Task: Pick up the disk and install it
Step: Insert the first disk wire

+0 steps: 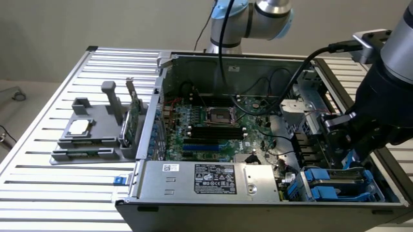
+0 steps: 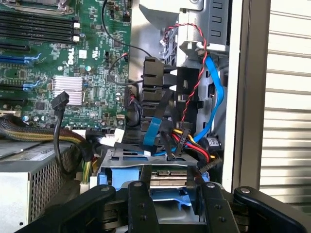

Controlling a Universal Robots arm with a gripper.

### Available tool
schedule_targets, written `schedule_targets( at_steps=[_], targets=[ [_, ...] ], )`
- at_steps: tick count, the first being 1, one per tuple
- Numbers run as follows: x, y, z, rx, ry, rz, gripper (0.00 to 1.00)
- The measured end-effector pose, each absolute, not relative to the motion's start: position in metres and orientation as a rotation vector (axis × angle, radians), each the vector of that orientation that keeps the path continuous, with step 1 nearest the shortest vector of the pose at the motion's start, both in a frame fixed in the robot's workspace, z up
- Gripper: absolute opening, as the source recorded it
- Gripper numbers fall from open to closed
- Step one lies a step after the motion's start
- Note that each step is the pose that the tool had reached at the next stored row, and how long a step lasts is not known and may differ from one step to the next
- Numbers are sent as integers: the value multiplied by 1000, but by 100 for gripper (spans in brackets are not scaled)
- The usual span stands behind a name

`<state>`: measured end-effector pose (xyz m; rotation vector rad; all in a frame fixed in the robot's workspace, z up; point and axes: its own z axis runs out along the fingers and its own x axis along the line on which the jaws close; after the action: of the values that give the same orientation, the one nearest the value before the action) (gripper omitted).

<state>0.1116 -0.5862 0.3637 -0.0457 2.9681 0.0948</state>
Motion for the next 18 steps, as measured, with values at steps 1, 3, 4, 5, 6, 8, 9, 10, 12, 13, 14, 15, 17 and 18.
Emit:
schedule_targets(
  at_steps=[1, 3, 4, 5, 6, 8, 9, 10, 12, 13, 14, 15, 17, 18],
  targets=[
    [112, -586, 364, -33, 2967, 93, 42],
    [112, -586, 364, -5, 2964, 91, 42],
    [111, -586, 364, 9, 2962, 90, 42],
    [111, -586, 364, 23, 2960, 88, 42],
    [111, -586, 364, 34, 2959, 87, 42],
    [111, -586, 364, 51, 2955, 86, 42],
    [111, -585, 364, 58, 2953, 85, 42],
    [111, -585, 364, 65, 2951, 84, 42],
    [110, -584, 364, 81, 2948, 83, 42],
    [110, -584, 364, 90, 2946, 82, 42],
    [110, -584, 364, 100, 2944, 81, 42],
    [110, -584, 364, 111, 2942, 80, 42],
    [109, -584, 364, 131, 2939, 78, 42],
    [109, -583, 364, 139, 2938, 77, 42]
  ],
)
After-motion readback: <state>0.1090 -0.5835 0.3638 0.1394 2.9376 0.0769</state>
